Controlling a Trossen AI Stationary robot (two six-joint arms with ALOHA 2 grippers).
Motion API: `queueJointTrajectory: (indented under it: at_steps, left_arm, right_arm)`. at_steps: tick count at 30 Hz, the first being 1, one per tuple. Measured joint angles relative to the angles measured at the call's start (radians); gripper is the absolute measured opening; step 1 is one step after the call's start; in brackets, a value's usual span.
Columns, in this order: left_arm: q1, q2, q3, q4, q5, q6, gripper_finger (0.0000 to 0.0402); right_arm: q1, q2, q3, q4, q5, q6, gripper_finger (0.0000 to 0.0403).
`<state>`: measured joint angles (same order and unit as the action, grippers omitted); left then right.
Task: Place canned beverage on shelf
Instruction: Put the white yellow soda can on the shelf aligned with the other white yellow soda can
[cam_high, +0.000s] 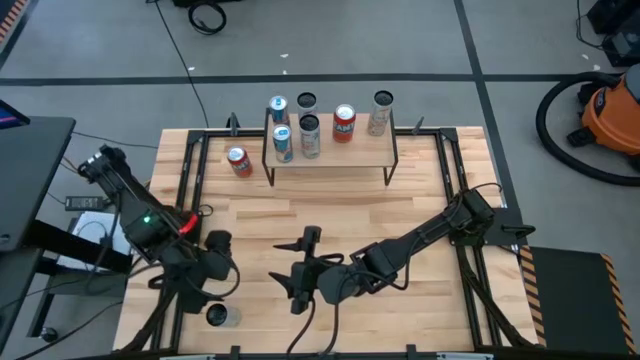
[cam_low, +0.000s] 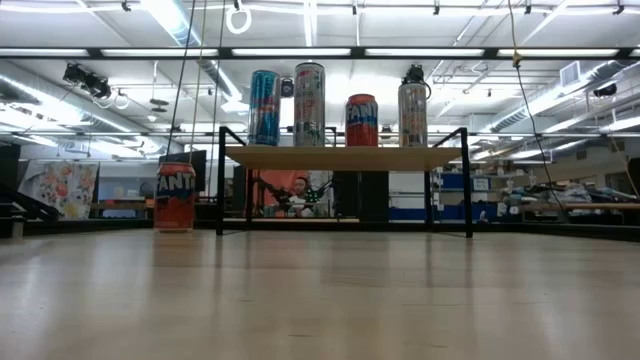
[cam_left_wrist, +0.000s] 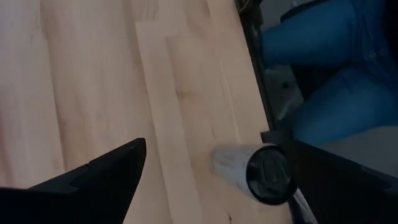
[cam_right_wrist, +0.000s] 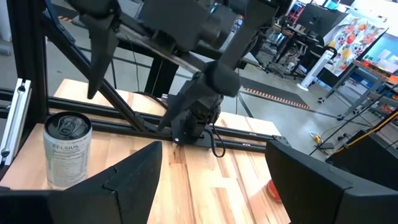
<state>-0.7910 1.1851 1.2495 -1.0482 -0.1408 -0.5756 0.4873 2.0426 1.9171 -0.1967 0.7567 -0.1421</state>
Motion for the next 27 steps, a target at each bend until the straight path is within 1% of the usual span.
queueJointTrajectory:
  at_steps: [3,10,17,22,27]
  left_arm:
    - [-0.006,0.011,0.000,-0.007,0.022,-0.035,0.0398]
    - [-0.061,0.036,0.000,-0.003,0.027,-0.149,0.0398]
    - [-0.112,0.093,0.000,0.002,0.037,-0.255,0.0398]
    - [-0.131,0.128,0.000,0.003,0.067,-0.324,0.0398]
    - [-0.136,0.139,0.000,0.005,0.068,-0.374,0.0398]
  right_arm:
    - [0.000,0.000,0.000,0.000,0.000,0.000,0.0296]
    - [0.000,0.000,0.000,-0.029,0.000,0.000,0.0296]
    - [-0.005,0.000,0.000,-0.046,0.000,0.010,0.0296]
    - [-0.005,0.000,0.000,-0.046,0.000,0.011,0.0296]
    - [-0.005,0.000,0.000,-0.046,0.000,0.011,0.0296]
